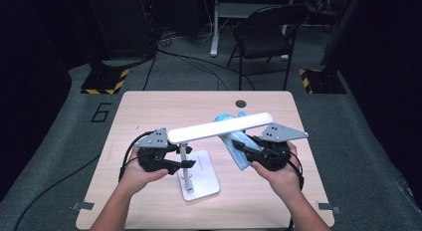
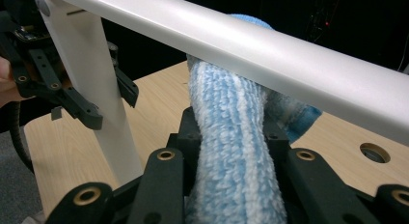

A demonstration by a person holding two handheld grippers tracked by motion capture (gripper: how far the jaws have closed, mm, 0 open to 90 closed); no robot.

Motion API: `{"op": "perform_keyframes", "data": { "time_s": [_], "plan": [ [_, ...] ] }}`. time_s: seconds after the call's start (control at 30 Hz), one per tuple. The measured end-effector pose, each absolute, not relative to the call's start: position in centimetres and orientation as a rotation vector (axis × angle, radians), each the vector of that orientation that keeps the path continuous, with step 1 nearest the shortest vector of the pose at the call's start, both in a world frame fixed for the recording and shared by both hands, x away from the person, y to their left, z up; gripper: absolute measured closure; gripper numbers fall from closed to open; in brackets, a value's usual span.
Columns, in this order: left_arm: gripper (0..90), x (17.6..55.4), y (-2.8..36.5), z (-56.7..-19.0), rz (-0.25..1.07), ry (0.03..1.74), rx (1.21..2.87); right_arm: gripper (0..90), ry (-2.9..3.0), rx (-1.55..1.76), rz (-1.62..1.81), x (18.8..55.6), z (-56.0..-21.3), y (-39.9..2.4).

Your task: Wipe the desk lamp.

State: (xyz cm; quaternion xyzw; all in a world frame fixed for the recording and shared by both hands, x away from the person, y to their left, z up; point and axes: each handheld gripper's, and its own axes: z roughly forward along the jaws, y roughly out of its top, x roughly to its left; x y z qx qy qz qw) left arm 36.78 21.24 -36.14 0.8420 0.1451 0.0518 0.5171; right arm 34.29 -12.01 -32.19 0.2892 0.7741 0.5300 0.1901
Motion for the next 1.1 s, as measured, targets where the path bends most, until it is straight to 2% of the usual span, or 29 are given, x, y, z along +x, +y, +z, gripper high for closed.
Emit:
{"op": "perform_keyframes", "data": {
  "time_s": [0.43, 1.1],
  "plan": [
    [52.0, 36.4, 21.2, -36.6, 0.150, 0.349, 1.999, 69.6, 2.178, 0.797, 1.479, 34.2, -32.1, -11.6],
    [51.9, 36.3, 20.9, -36.4, 0.163, 0.381, 2.027, 69.5, 2.226, 0.715, 1.497, 33.7, -31.5, -8.7]
  ]
}}
